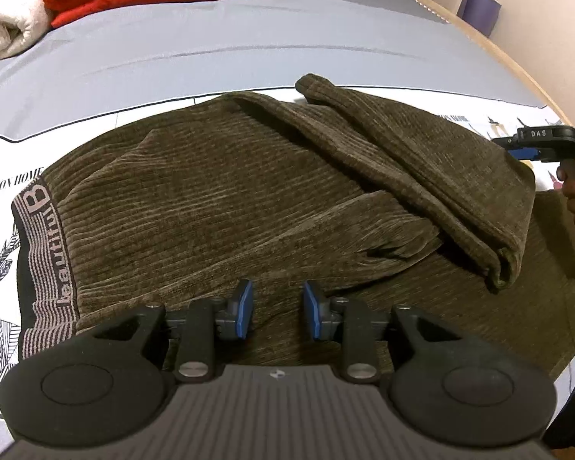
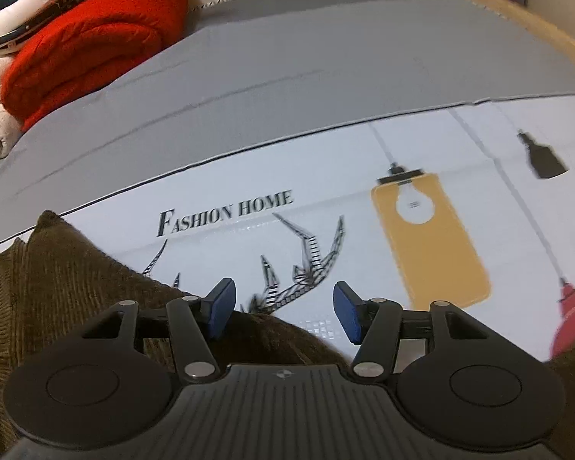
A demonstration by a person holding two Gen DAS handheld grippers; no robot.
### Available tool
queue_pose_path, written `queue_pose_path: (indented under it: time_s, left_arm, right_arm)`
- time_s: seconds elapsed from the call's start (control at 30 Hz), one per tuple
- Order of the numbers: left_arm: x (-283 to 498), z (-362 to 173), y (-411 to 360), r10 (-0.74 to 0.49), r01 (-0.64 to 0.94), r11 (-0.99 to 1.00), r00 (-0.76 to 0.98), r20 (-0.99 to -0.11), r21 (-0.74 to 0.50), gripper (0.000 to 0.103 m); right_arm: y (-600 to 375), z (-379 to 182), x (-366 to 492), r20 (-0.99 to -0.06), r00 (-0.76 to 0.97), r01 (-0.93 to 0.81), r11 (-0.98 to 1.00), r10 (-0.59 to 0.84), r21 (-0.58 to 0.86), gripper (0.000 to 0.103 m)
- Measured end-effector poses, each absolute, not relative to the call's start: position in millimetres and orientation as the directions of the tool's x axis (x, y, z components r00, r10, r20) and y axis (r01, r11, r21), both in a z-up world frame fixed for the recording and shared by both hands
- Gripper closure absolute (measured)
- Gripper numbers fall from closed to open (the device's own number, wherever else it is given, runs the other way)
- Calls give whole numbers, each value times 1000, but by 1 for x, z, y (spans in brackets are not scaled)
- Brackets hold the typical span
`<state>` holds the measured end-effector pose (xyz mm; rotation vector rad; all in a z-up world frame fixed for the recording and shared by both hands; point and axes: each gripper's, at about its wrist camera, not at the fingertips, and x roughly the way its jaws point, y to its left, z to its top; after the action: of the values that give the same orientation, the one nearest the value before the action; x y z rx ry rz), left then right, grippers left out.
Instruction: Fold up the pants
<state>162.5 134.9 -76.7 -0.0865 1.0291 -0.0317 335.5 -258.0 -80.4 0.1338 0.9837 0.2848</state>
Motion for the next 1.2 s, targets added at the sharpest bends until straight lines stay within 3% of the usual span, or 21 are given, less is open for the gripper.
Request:
queue_pose_path:
  time_s: [0.13, 0.23, 0.27, 0.3, 0.47, 0.63, 0.7, 0.73, 0.77, 1.1, 1.2]
  left_arm:
    - [168, -79, 136, -68, -14, 996, 510, -857, -88, 68]
    - [170, -79, 135, -74, -14, 995, 513, -855, -94, 67]
    - [171, -79, 136, -77, -12, 995, 515, -854, -97, 67]
    - [171, -79, 135, -80, -10, 995, 517, -852, -100, 67]
    - [173, -80, 133, -86, -1, 995, 518, -851, -101, 67]
    - [170, -79, 133, -89, 0, 995, 521, -849, -104, 65]
    - [170, -80, 132, -89, 1, 995, 518, -851, -103, 63]
    - [169, -80, 132, -88, 2, 995, 517, -852, -101, 61]
    - [169, -81, 131, -88, 3, 995, 515, -853, -100, 61]
    - [170, -83, 135, -87, -7, 995, 508, -857, -105, 61]
    - [170, -82, 136, -91, -3, 994, 513, -853, -107, 61]
  right_arm:
    - [-250, -73, 330, -783, 466, -300, 906, 412, 297, 50]
    - [-242, -63, 313, -756, 460, -444, 858, 466, 258, 69]
    - [-240, -61, 307, -755, 463, -482, 847, 464, 225, 89]
    - [-239, -60, 305, -756, 452, -512, 831, 474, 216, 98]
    - [-242, -47, 288, -734, 439, -601, 777, 518, 189, 98]
    - [-241, -35, 291, -690, 494, -577, 793, 530, 196, 91]
    - [-234, -39, 298, -706, 510, -539, 822, 491, 183, 58]
    - [-229, -41, 301, -716, 521, -516, 840, 464, 169, 36]
    - [-225, -44, 302, -717, 535, -504, 850, 446, 153, 32]
    - [-174, -66, 310, -766, 475, -578, 810, 433, 99, 33]
    - [-163, -67, 305, -764, 484, -622, 782, 427, 44, 43]
